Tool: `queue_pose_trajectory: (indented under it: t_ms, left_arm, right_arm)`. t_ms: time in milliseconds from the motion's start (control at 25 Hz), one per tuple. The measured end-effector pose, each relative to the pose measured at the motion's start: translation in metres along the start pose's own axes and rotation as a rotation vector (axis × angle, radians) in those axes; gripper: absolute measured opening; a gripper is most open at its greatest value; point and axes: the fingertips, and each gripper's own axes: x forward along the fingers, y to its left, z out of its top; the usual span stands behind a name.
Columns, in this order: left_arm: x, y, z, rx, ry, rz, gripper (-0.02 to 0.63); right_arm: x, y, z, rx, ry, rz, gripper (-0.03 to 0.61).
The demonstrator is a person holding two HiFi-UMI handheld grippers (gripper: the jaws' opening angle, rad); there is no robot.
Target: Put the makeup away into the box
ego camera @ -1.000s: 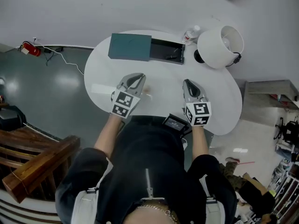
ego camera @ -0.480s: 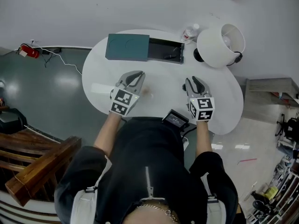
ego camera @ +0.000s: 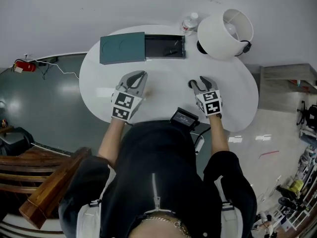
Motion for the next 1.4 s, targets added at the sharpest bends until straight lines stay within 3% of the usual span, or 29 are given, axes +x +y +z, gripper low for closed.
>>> queue_pose_trajectory:
  t_ms: [400, 760, 1400]
  left_arm:
    - [0.009, -0.007, -0.006, -0.012, 0.030, -0.009, 0.025]
    - [0.007, -0.005, -0.018, -0.036, 0.054, 0.014, 0.025]
    - [-0.001, 0.002, -0.030, -0.077, 0.061, 0.057, 0.025]
  right_arm:
    - [0.037, 0.006, -0.054, -0.107, 0.210, 0.085, 0.229]
    - [0.055, 0.010, -0.076, -0.192, 0.312, 0.124, 0.229]
    - [0.065, 0.010, -0.084, -0.202, 0.348, 0.161, 0.207]
